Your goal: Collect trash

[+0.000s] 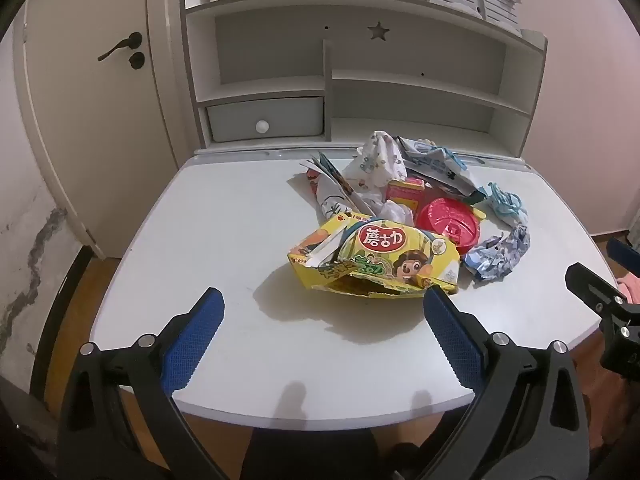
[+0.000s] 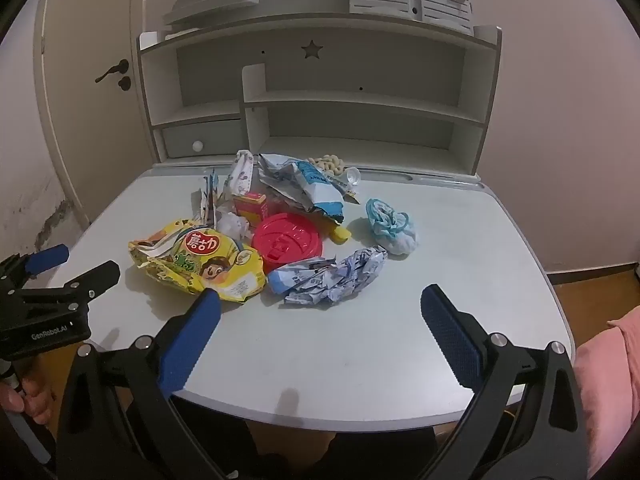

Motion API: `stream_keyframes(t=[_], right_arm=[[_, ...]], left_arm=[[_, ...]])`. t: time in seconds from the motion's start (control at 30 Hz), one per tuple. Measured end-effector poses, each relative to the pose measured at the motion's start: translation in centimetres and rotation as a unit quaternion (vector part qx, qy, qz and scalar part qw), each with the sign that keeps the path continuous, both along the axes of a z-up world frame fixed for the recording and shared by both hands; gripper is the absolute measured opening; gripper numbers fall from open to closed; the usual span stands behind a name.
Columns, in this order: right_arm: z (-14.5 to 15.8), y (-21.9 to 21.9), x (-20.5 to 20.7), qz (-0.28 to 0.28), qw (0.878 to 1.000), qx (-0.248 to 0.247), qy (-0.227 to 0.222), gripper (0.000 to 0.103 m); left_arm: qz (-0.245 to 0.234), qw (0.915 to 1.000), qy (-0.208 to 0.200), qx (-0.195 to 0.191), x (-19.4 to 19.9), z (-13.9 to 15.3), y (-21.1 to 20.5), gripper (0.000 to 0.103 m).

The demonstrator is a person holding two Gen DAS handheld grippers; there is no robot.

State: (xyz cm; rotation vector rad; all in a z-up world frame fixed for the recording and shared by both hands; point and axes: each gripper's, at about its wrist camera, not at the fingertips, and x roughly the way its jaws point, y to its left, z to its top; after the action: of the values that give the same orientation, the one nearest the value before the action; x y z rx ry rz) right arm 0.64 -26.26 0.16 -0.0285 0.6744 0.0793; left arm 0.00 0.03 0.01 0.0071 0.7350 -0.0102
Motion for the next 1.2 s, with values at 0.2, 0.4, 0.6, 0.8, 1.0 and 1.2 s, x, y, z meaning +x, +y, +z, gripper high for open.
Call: stream_keyframes(t=[0.2,0.4,0.6,0.8,1.0,1.2], right_arm=[[0.2,0.1,-0.1,0.007,1.000,-0.005,-0.003,0.097],[0.2,-0.1,0.2,-0.004,1.000,0.001,0.000,0.097],[0.5,0.1,-0.3,0.001,1.000,0.000,-0.004,0.097],[0.5,0.2,-0.3,0.003,1.000,-0.003,-0.005,0.097],[0.5,0.2,-0.3,0.002,1.000,-0.006,-0.007,0.097],[0.6,0.3,-0.3,0.003,1.000,-0.007,-0.006,0.097]], left_arm=[[-0.003,1.0000,0.002,0.002,0.1,-0.1,-0.1,0.097],[-0.004,1.0000,0.000,0.001,-0.2,0.2,0.3,0.097],[-0.004,1.0000,0.000,-0.001,-0.2,0.4,1.1,0.097],[-0.008,1.0000,0.001,0.004,-0.4,0.5,0.2,0.097],[-0.007,1.0000,0.001,0.004,-0.1,0.2,-0.2,0.097],[-0.007,1.0000,0.001,0.004,-0.2,0.0,-0.4,0.097]])
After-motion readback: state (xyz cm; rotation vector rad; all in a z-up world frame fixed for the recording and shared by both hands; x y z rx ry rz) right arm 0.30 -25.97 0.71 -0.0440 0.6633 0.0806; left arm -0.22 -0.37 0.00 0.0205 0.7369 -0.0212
